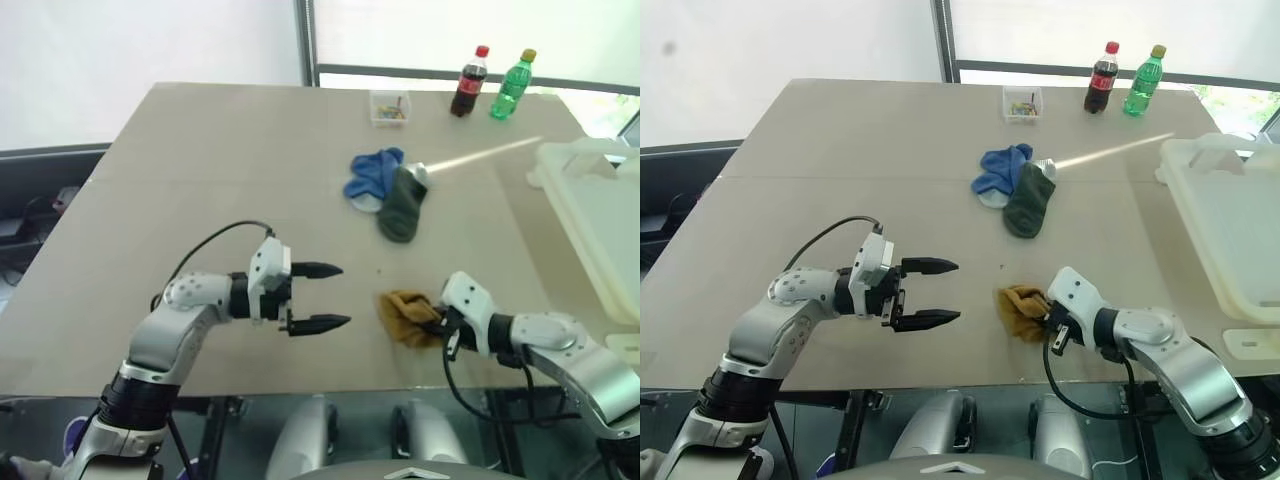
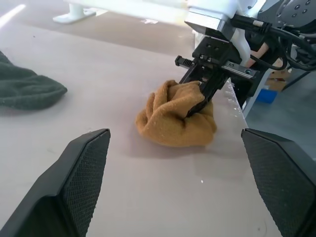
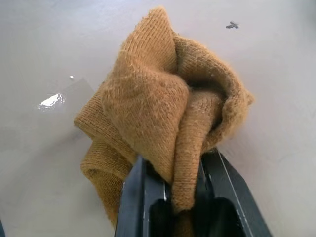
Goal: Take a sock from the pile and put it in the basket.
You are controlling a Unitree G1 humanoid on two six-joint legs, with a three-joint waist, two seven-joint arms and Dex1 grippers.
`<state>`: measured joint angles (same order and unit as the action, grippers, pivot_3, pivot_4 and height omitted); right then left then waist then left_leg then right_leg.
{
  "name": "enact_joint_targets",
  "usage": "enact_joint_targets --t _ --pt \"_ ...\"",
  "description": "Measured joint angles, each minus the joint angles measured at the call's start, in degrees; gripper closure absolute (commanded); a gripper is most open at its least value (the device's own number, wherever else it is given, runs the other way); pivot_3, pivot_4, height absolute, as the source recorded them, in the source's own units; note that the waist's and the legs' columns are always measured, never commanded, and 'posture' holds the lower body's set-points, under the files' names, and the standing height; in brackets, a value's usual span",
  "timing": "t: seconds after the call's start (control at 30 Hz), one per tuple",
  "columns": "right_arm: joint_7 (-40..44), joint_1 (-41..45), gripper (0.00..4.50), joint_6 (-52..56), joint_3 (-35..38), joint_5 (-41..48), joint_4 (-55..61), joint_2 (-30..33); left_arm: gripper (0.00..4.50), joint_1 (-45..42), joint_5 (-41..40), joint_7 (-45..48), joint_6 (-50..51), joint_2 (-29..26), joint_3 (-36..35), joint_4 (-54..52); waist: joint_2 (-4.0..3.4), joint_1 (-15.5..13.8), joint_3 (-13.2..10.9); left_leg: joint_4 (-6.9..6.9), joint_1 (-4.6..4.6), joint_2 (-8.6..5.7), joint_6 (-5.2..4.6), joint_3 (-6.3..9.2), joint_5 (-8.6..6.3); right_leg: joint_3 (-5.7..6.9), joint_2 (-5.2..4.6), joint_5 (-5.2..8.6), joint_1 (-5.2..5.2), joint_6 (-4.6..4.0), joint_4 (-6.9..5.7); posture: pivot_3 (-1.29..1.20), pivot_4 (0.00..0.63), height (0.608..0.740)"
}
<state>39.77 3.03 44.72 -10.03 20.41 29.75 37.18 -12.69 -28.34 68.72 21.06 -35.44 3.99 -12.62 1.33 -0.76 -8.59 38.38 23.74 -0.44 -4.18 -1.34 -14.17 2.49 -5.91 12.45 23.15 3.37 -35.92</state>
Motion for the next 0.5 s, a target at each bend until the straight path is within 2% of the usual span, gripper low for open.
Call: enact_joint_targets --t 0.07,0.13,0.2,0.27,0.33,0.4,0.5 --pt "-0.22 -0.33 4.44 0.35 2.60 2.51 -1.66 -2.44 0.00 0.05 -0.01 -0.62 -0.08 0.21 0.00 -0.26 -0.09 0.04 -0.06 0.00 0.01 0.00 0.00 -0.01 0.00 -0.02 0.00 -0.01 0.01 -0.01 -0.01 0.00 0.150 0.735" --pt "-3.68 0.81 4.44 1.86 10.25 7.04 -4.90 -8.10 0.00 -0.04 -0.09 -1.81 -0.14 1.19 -0.08 -0.29 -0.29 -0.04 -0.23 0.03 0.09 -0.03 0.00 -0.01 0.01 -0.03 -0.02 -0.04 0.05 0.00 -0.01 0.00 0.150 0.735" --pt "-7.89 5.41 4.44 2.37 18.99 10.05 -7.29 -9.54 0.00 -0.28 -0.17 -2.87 -0.19 1.95 -0.11 -0.29 -0.70 -0.10 -0.55 0.03 0.18 -0.16 -0.01 -0.11 0.01 -0.12 -0.08 -0.10 0.14 0.07 -0.01 0.00 0.150 0.735" --pt "-10.34 9.26 4.44 2.34 24.65 10.92 -8.37 -9.27 0.00 -0.68 -0.18 -3.34 -0.34 2.37 -0.10 -0.30 -0.80 -0.19 -0.61 -0.01 0.23 -0.23 -0.02 -0.14 0.01 -0.07 -0.06 -0.10 0.22 0.09 -0.02 0.00 0.150 0.735" --pt "-14.79 17.18 4.44 1.86 31.05 11.86 -12.90 -8.25 0.00 -0.88 -0.14 -4.31 -0.49 3.44 -0.09 -0.28 -0.82 -0.13 -0.62 -0.10 0.27 -0.28 -0.01 -0.14 0.02 -0.01 0.14 -0.21 0.25 0.28 -0.04 0.00 0.150 0.735" --pt "-19.31 25.99 4.44 0.43 35.49 10.85 -21.10 -5.65 0.00 -1.81 -0.06 -5.06 -0.69 4.92 0.93 -0.29 -1.08 -0.15 -0.78 -0.11 0.49 -0.38 0.09 -0.27 0.10 -0.02 0.12 -0.23 0.44 0.31 -0.04 0.00 0.150 0.735" --pt "-24.22 35.87 4.44 -3.09 38.23 7.63 -33.70 -0.82 0.00 -2.04 0.22 -5.48 -1.10 5.81 1.21 0.08 -1.10 -0.04 -0.79 -0.10 0.54 -0.37 0.15 -0.33 0.14 -0.03 0.21 -0.23 0.46 0.32 -0.02 0.00 0.150 0.735"
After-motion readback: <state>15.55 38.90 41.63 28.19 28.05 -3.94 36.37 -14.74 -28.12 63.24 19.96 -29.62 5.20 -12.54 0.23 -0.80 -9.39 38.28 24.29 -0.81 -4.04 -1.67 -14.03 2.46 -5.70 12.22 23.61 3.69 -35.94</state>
